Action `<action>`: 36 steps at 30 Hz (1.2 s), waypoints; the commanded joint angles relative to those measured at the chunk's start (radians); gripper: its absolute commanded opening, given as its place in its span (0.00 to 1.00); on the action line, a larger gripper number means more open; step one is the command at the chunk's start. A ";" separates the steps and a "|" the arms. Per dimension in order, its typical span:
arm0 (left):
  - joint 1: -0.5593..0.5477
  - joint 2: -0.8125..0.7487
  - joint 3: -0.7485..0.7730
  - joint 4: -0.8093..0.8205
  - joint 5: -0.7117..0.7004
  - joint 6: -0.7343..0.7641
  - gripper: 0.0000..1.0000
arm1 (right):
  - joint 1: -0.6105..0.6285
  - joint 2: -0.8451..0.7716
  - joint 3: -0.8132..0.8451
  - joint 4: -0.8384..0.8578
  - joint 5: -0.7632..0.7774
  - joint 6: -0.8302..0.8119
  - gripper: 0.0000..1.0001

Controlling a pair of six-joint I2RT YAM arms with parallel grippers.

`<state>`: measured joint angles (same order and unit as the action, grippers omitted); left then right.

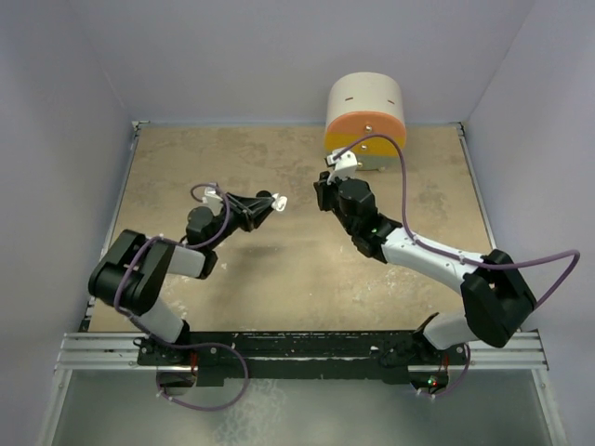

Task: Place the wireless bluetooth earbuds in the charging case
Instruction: Pick up the earbud from the center of the board, then place the earbud in the charging case.

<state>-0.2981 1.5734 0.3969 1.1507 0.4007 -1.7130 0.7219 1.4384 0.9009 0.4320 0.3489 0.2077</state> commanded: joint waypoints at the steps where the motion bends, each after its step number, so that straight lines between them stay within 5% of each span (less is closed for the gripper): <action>1: -0.049 0.138 0.082 0.260 0.029 -0.130 0.00 | 0.006 -0.041 -0.057 0.242 -0.015 -0.093 0.00; 6: -0.077 0.241 0.126 0.318 0.032 -0.195 0.00 | 0.006 -0.050 -0.084 0.315 -0.050 -0.130 0.00; 25: -0.115 0.111 0.235 -0.165 0.042 -0.022 0.00 | 0.025 -0.042 -0.124 0.418 -0.176 -0.247 0.00; 36: -0.115 0.098 0.272 -0.193 0.054 -0.037 0.00 | 0.051 -0.012 -0.151 0.444 -0.135 -0.279 0.00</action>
<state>-0.4110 1.7069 0.6266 0.9367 0.4381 -1.7603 0.7639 1.4258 0.7685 0.8055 0.1913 -0.0395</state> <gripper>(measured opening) 0.198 0.200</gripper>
